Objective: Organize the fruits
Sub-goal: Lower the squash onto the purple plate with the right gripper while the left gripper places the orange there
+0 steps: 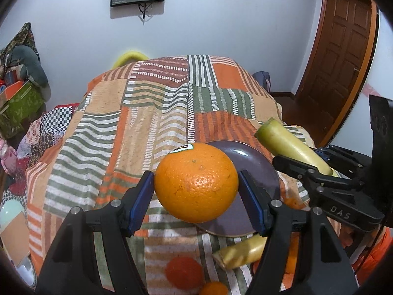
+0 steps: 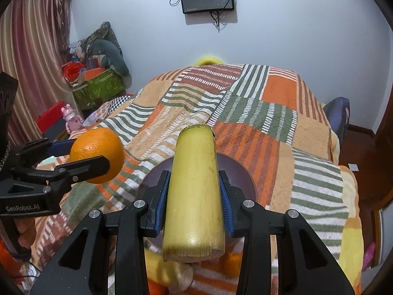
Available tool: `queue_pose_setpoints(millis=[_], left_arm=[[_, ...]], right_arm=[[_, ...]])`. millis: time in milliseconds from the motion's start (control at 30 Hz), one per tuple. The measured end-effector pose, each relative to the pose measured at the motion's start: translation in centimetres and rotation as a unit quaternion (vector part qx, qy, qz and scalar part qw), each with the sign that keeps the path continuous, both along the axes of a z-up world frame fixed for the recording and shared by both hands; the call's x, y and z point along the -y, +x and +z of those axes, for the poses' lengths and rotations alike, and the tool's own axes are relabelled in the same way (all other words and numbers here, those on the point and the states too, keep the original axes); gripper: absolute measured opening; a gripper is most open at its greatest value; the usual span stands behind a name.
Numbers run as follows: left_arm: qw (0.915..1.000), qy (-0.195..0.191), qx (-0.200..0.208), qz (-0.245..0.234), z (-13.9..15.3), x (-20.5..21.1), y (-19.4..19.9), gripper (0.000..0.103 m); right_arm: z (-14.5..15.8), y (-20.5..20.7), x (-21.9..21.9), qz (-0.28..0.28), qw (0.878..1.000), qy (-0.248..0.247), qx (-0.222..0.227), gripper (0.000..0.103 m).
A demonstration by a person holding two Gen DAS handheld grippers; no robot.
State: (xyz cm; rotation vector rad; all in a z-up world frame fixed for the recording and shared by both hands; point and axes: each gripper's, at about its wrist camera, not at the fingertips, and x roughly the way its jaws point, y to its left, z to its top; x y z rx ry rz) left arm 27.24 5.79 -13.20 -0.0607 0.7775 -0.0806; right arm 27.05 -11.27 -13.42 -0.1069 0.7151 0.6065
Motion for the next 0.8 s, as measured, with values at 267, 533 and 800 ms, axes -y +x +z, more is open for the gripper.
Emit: queue_pose_setpoints(millis=[267,533,800], left_arm=[[0.9995,-0.001,-0.03,-0.008,-2.0,-0.3,3.0,0.069],[0.9972,-0.004,-0.072,-0.02,-4.7,-0.5,5.6,0.069],[0.9926,-0.009,-0.117,-0.031,-7.2,-0.8,7.7,0.069]], right_arm=[[-1.6,2.7,-1.8,0.015,0.999,-0.025,-0.017,0.034],[-4.0,4.7,-3.3,0.029,0.997,-0.059,-0.04,0.034],[-5.6,6.2,-3.9,0.041,0.993,-0.084,-0.073,0.034]])
